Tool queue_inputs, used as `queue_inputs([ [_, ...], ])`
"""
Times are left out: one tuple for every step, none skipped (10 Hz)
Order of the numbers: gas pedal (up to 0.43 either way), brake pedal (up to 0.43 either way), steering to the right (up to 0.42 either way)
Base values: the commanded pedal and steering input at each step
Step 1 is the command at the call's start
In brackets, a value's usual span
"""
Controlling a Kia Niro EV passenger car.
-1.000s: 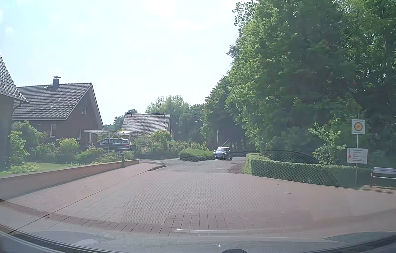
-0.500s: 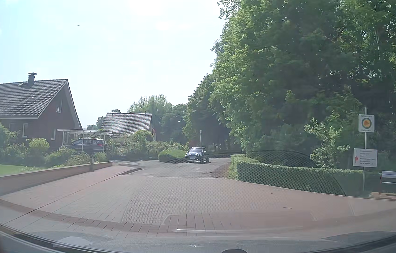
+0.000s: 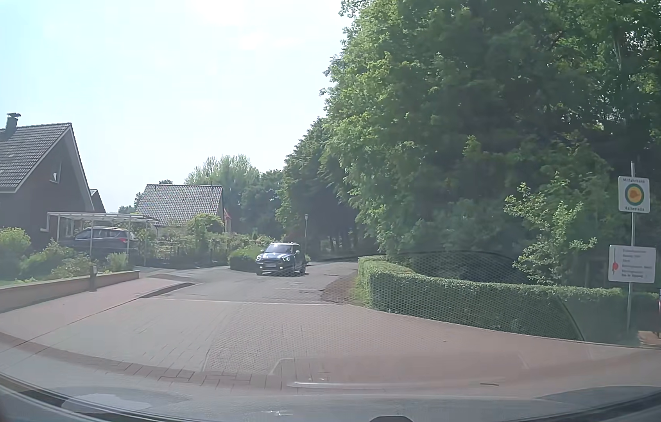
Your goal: Follow the waypoints while adhering to traffic rules and regulations
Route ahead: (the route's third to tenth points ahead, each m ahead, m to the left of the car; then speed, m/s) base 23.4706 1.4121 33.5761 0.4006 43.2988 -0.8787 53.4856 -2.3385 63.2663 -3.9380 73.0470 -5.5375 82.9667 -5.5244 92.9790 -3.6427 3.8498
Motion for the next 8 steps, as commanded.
queue_inputs([
  [0.000, 0.000, 0.098],
  [0.000, 0.000, 0.082],
  [0.000, 0.000, 0.059],
  [0.000, 0.000, 0.039],
  [0.000, 0.000, 0.014],
  [0.000, 0.000, -0.013],
  [0.000, 0.000, -0.035],
  [0.000, 0.000, -0.063],
])
